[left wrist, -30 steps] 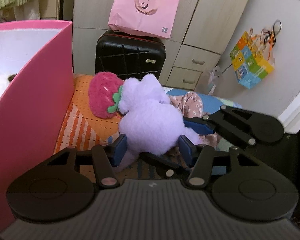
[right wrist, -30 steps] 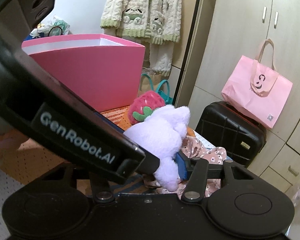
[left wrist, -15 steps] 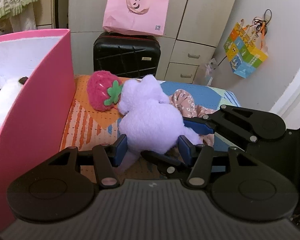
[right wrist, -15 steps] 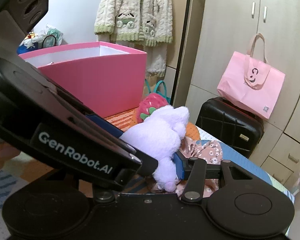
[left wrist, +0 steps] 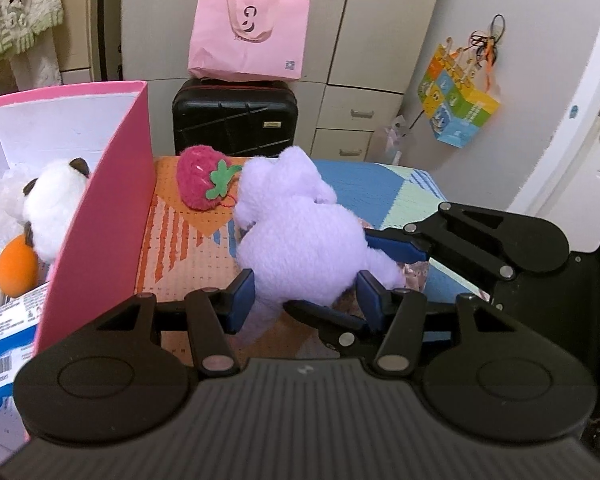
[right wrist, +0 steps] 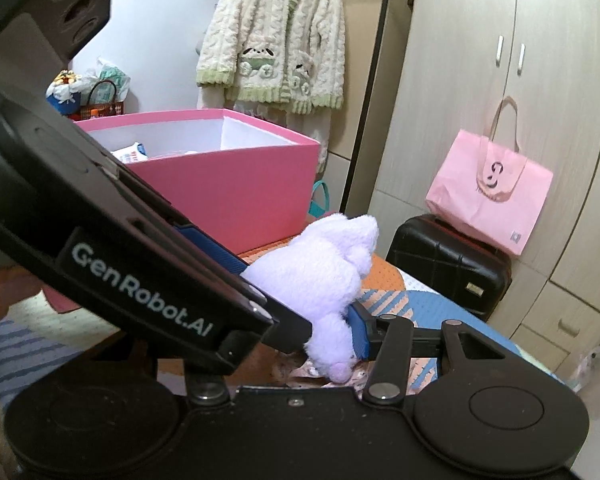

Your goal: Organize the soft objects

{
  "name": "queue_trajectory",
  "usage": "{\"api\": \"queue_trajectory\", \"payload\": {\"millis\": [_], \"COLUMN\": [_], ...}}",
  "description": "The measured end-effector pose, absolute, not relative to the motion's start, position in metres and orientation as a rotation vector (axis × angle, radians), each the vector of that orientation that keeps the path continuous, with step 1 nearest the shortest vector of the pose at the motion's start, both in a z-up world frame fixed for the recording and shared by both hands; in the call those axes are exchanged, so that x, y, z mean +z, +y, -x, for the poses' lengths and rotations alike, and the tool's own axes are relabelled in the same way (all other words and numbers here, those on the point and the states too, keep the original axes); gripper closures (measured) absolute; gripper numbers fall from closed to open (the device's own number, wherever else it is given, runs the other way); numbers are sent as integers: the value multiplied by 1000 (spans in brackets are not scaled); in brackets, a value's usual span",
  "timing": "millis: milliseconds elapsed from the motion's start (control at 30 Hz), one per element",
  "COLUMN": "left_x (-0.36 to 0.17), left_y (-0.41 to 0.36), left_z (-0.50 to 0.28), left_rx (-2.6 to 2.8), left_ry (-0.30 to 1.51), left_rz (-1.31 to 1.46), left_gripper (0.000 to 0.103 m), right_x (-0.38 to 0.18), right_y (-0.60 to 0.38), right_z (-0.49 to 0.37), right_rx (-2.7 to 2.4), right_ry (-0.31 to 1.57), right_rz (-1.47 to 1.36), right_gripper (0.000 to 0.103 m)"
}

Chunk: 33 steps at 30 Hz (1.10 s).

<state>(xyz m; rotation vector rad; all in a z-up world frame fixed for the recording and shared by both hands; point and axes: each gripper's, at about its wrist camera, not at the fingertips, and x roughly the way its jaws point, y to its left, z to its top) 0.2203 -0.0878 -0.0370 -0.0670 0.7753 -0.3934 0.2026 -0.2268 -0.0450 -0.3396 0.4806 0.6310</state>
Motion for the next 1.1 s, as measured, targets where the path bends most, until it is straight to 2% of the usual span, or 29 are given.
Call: {"api": "queue_trajectory", "payload": {"millis": [300, 633, 1100], "left_x": [-30, -56, -20], "left_y": [-80, -84, -82], "left_z": [-201, -208, -181], "left_rx": [-451, -527, -564], "left_ry": [802, 918, 932], "left_rz": [66, 146, 49], "left_gripper": [49, 49, 49], "right_x": [-37, -53, -28], "right_y": [-222, -241, -235], "right_z": [-176, -176, -142], "right_rx": [622, 609, 564], "right_ry": [475, 605, 603], "right_rz": [373, 250, 187], "right_gripper": [46, 47, 47]}}
